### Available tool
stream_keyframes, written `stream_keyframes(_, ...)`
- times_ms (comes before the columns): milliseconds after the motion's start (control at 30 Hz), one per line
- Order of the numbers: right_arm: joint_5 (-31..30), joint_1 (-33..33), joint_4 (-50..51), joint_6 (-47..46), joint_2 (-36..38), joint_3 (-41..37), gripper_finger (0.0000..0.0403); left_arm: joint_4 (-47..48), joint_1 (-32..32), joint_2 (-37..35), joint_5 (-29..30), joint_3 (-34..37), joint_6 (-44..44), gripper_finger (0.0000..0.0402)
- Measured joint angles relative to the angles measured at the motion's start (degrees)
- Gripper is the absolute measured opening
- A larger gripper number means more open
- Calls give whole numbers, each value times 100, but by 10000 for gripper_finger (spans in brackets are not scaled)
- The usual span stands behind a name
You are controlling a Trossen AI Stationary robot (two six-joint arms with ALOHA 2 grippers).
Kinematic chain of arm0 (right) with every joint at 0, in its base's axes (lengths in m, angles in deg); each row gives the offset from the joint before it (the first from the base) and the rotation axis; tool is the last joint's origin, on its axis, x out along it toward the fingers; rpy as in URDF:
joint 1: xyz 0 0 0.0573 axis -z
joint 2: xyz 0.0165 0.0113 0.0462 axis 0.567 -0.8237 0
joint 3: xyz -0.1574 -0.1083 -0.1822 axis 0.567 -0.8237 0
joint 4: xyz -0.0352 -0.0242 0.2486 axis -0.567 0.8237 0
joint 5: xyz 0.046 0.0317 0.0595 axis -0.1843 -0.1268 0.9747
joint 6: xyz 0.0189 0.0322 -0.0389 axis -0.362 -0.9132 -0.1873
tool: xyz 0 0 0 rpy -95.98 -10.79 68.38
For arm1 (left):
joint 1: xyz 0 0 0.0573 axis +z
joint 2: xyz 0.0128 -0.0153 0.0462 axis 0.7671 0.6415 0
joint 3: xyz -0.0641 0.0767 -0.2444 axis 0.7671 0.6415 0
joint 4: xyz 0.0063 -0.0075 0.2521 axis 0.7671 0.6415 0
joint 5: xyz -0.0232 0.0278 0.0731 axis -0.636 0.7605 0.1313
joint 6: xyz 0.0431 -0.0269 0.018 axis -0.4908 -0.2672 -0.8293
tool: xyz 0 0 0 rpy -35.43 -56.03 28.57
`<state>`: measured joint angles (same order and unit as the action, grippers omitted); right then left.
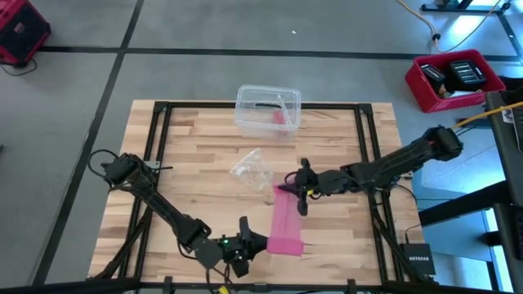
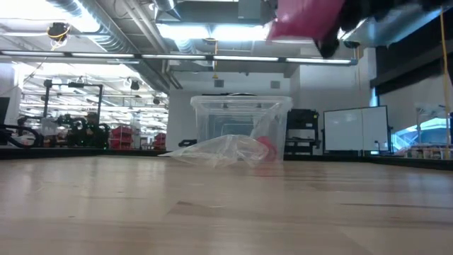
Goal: Roll bandage
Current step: Roll the pink bandage
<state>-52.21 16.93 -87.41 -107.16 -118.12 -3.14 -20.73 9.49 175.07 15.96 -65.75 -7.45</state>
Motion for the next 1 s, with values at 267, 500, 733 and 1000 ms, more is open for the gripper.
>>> stream_keyframes(267,627,0,-1124,-682,-597,-598,5,-9,195,1,14,0,135,21)
stream_keyframes(500,815,2,-1068,-1393,-857,-582,20,28,321,1,33,-2,461,21)
stream_keyframes(733,1468,11,-1034,-2055,-847,-582,109,314,348,1,45,-9,869,21)
stream_keyframes(1000,3268,574,-766,-3185,-367,-400,201,1713,431,1,75,22,2352,21)
